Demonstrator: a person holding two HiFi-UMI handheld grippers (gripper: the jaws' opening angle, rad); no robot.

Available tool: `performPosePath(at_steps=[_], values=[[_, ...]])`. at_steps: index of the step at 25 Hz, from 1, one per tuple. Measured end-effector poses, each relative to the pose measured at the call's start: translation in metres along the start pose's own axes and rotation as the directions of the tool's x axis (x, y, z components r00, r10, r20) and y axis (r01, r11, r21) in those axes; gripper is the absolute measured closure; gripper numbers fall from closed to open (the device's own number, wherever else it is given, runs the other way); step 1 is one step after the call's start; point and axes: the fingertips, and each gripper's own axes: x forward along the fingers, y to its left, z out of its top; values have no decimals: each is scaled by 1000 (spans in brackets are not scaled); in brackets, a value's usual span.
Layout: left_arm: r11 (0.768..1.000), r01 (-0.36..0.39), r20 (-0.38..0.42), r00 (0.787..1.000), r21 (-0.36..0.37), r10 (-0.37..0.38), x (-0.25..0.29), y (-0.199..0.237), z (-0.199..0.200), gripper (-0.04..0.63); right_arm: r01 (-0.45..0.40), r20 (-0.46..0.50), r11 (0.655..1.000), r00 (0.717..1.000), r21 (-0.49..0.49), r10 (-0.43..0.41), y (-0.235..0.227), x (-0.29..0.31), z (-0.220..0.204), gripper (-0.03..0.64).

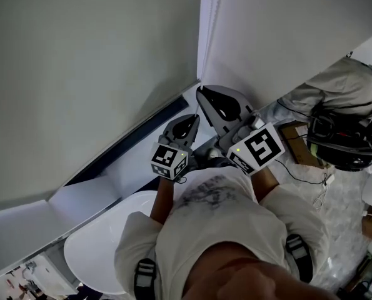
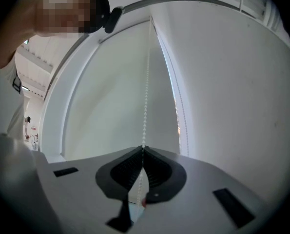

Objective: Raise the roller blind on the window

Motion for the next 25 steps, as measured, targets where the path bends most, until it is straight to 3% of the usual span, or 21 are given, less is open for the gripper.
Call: performPosePath(at_steps=[25], values=[[997,-23,-172,985,-69,11,10,16,-106,588,16,-172,1000,985,13,-13,7,-11,-109,555]])
